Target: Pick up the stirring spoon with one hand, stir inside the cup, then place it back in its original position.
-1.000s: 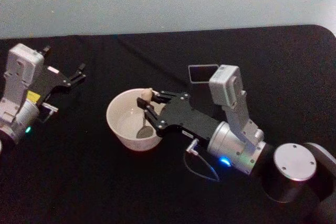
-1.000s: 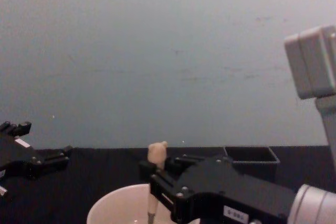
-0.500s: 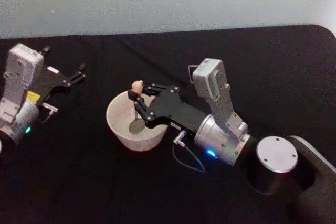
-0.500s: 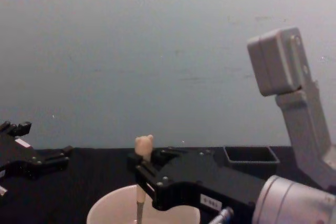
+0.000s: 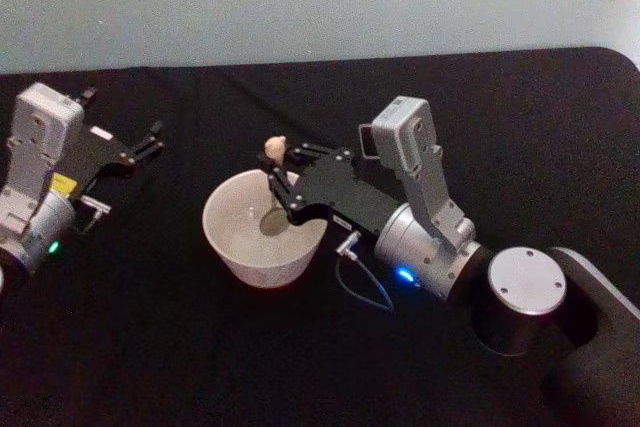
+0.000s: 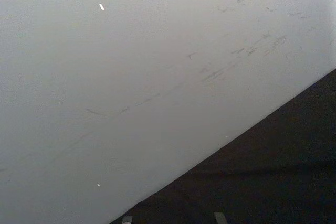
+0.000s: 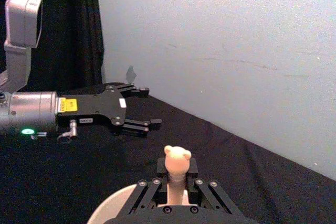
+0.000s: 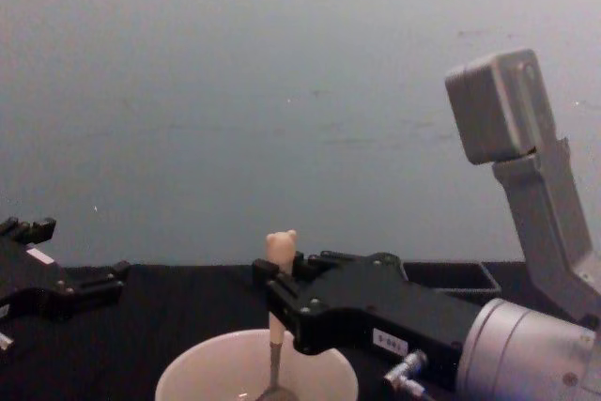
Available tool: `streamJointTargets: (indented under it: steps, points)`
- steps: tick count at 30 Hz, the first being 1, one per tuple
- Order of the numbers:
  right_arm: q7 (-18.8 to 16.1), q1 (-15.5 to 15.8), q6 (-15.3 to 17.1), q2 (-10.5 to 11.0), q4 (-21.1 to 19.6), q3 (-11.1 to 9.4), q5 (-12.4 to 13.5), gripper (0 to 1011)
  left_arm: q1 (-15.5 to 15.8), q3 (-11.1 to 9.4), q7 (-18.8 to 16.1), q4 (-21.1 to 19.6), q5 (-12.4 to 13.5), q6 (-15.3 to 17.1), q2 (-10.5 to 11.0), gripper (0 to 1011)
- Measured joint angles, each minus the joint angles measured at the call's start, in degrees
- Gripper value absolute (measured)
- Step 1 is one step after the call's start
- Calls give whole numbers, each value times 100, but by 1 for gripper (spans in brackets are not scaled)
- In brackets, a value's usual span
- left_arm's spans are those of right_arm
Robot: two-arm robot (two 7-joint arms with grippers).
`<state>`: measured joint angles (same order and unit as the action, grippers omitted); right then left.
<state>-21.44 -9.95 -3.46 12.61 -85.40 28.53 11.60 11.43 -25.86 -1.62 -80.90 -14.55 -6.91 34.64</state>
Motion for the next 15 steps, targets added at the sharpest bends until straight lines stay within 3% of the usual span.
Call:
streamJointTargets:
  steps: [15]
  points:
    - [-74, 157, -16, 173, -204, -182, 48, 199, 0, 0, 0, 0, 0, 0, 0, 1001]
